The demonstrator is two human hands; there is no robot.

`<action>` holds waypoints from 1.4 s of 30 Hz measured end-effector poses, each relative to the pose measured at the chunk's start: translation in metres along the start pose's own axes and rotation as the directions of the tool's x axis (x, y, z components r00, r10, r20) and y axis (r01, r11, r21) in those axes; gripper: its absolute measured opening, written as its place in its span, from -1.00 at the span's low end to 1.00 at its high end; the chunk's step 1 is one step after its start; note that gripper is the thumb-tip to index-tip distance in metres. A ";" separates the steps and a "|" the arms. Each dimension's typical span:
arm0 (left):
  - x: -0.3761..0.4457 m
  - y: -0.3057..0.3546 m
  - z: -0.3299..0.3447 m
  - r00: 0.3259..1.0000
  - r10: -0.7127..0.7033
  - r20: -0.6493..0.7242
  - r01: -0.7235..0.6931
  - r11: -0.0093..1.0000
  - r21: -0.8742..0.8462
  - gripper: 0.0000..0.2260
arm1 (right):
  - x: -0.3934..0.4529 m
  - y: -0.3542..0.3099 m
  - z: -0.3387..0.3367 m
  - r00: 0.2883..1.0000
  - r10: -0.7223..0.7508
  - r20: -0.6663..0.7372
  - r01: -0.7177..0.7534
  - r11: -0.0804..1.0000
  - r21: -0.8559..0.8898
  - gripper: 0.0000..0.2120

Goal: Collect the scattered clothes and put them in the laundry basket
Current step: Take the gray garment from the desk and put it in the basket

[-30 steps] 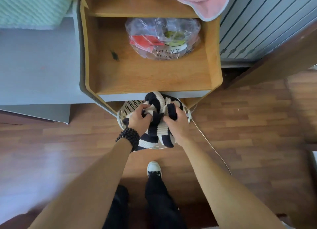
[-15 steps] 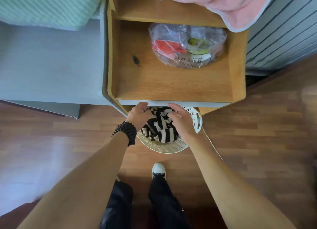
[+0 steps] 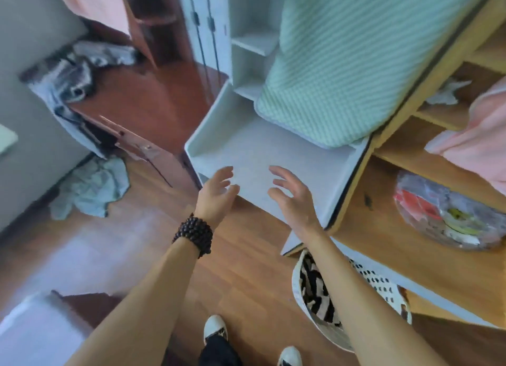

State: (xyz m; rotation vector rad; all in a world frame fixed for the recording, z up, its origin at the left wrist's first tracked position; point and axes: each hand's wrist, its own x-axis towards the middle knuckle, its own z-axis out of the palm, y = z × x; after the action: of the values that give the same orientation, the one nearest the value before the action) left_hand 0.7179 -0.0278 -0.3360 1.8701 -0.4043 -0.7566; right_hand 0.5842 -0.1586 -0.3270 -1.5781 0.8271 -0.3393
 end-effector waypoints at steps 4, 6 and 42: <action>0.002 0.011 -0.123 0.986 0.055 -0.157 -0.056 0.998 -0.007 -0.62 | 0.018 -0.065 0.105 0.989 -0.097 0.113 0.099 0.995 -0.019 -0.53; -0.001 0.011 -0.181 0.970 0.054 -0.236 -0.057 0.998 -0.006 -0.57 | 0.023 -0.096 0.159 0.972 -0.137 0.191 0.144 0.989 -0.022 -0.55; 0.316 0.023 -0.671 0.908 0.163 -0.386 -0.088 0.975 0.205 -0.51 | 0.346 -0.327 0.636 0.854 -0.274 0.441 0.339 0.938 -0.073 -0.51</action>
State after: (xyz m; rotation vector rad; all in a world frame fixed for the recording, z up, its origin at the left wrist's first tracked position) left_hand 1.4004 0.2453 -0.2348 2.0890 -0.3344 -0.2398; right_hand 1.3373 0.0719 -0.2250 -1.8422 0.2608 -0.1487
